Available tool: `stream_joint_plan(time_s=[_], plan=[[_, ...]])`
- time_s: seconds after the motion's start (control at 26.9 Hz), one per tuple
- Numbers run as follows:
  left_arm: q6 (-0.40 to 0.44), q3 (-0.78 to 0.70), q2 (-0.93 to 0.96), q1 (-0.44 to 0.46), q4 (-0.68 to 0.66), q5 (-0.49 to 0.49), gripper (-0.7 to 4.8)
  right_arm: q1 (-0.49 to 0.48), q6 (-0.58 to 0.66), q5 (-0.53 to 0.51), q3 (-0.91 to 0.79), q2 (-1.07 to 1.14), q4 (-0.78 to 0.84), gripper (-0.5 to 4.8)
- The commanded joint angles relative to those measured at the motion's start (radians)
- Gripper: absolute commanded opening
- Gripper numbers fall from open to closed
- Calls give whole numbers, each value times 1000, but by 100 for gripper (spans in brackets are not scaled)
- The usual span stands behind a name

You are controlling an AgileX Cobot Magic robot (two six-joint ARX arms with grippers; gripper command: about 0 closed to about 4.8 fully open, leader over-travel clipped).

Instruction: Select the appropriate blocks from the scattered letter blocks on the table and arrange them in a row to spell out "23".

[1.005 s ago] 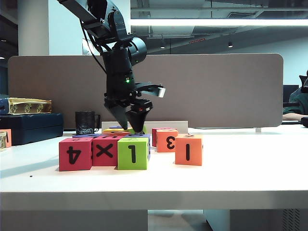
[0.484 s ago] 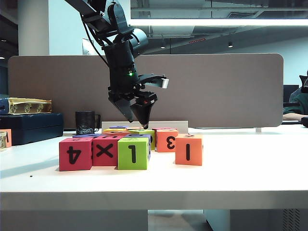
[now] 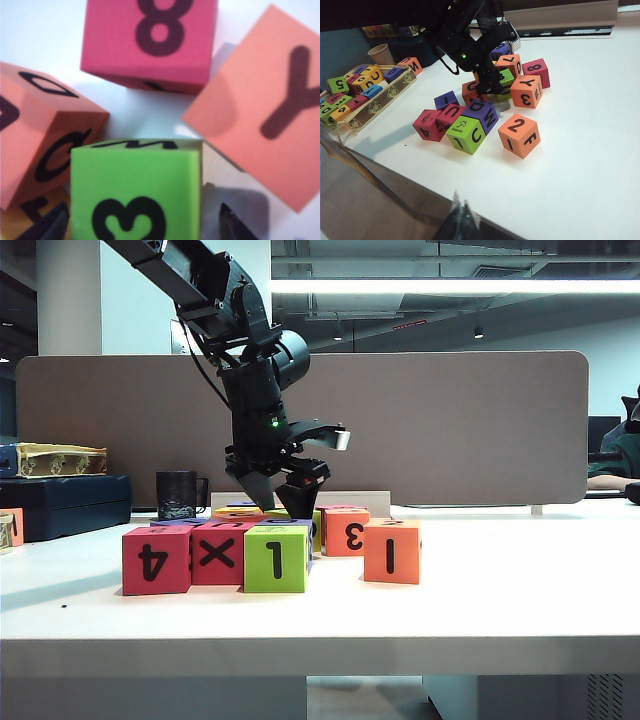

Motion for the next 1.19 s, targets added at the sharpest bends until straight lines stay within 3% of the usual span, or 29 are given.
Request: stream_joint_plan(time_s=[0.04, 0.15, 0.3, 0.6, 0.78, 0.89, 0.97, 1.04, 1.08, 1.19], plan=[[-21, 1, 5, 3, 8, 5, 369, 0, -2, 4, 3, 1, 10, -1], [-21, 1, 5, 3, 13, 6, 350, 0, -2, 5, 3, 1, 10, -1], [-21, 1, 5, 3, 11, 14, 267, 0, -2, 11, 3, 1, 10, -1], [-21, 27, -1, 1, -17, 6, 268, 0, -2, 11, 3, 1, 10, -1], [-22, 202, -23, 0, -164, 11, 268, 0, -2, 11, 3, 1, 10, -1], [-19, 320, -23, -13, -268, 117, 268, 0, -2, 11, 3, 1, 10, -1], [-8, 374, -23, -35, -313, 247, 268, 0, -3, 11, 3, 1, 10, -1], [46, 385, -23, -74, -336, 310, 268, 0, -3, 11, 3, 1, 10, -1], [112, 385, -23, -106, -359, 302, 268, 0, -3, 11, 3, 1, 10, -1], [198, 383, -20, -156, -392, 271, 268, 0, -3, 11, 3, 1, 10, -1]])
